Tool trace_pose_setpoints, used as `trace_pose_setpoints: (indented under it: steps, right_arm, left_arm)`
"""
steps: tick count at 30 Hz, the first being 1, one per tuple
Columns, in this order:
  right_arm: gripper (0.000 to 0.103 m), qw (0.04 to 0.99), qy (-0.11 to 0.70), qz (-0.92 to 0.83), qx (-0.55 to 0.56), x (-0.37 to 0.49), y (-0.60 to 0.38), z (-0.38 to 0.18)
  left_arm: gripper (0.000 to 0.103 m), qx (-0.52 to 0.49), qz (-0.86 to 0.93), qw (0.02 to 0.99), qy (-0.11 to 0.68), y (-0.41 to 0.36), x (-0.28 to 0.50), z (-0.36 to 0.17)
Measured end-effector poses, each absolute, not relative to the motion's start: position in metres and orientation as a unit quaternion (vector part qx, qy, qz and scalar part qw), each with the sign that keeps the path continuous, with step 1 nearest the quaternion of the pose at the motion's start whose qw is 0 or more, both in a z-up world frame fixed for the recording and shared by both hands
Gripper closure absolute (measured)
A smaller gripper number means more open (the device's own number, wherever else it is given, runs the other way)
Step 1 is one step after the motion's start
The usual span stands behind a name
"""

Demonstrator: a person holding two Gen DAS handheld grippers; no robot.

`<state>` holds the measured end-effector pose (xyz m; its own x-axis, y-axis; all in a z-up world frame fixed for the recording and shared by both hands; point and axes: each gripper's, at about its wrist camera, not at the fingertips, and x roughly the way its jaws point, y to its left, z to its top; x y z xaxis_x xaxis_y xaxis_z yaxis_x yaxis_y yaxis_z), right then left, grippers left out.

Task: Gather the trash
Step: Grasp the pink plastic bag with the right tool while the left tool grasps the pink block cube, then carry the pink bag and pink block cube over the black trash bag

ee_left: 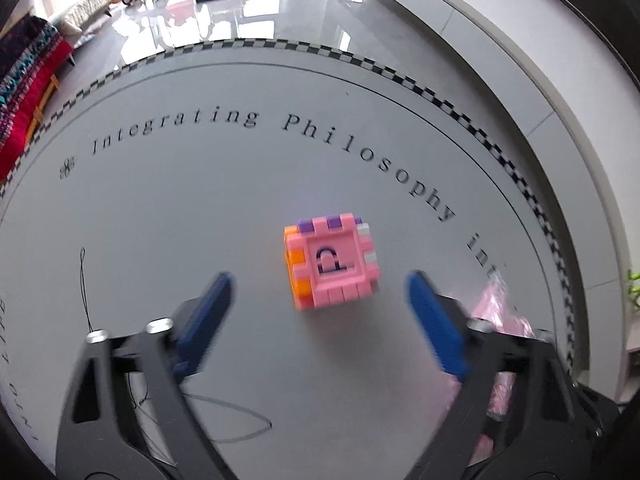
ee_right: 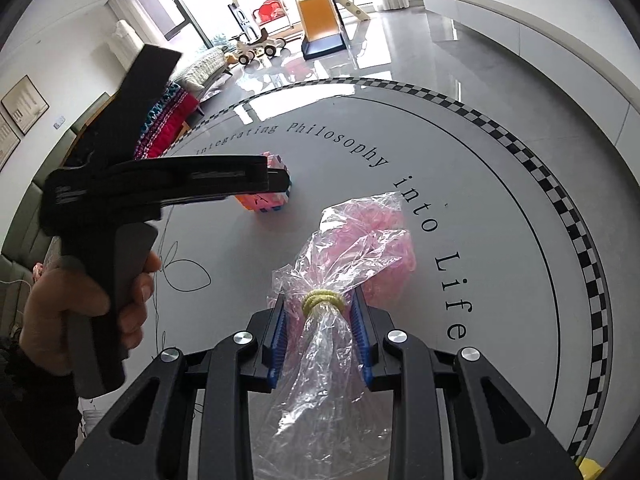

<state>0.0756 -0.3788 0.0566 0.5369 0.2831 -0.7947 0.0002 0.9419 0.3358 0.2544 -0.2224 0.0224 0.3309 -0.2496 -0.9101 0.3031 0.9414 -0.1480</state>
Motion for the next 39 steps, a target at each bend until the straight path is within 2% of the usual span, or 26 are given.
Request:
trace_pose_setpoints:
  steps: [1, 4, 10, 18, 30, 39]
  right_arm:
    - [0.073, 0.865, 0.473, 0.082, 0.149, 0.074, -0.377, 0.057]
    - [0.073, 0.865, 0.471, 0.08, 0.15, 0.07, -0.377, 0.058]
    - [0.073, 0.862, 0.475, 0.081, 0.155, 0.063, -0.373, 0.058]
    - [0.073, 0.864, 0.47, 0.09, 0.159, 0.046, -0.353, 0.078]
    - [0.073, 0.883, 0.437, 0.123, 0.121, 0.004, -0.278, 0.148]
    - [0.073, 0.878, 0.436, 0.177, 0.089, -0.03, -0.2, 0.169]
  left_arm:
    - [0.055, 0.022, -0.17, 0.814, 0.554, -0.223, 0.258, 0.019]
    - [0.061, 0.022, -0.163, 0.817, 0.553, -0.224, 0.26, 0.018]
    - [0.061, 0.017, -0.171, 0.816, 0.553, -0.21, 0.248, 0.024]
    - [0.061, -0.003, -0.18, 0.827, 0.533, -0.177, 0.216, 0.059]
    - [0.061, -0.03, -0.18, 0.854, 0.488, -0.093, 0.143, 0.122]
    - [0.061, -0.047, -0.163, 0.873, 0.457, -0.036, 0.082, 0.146]
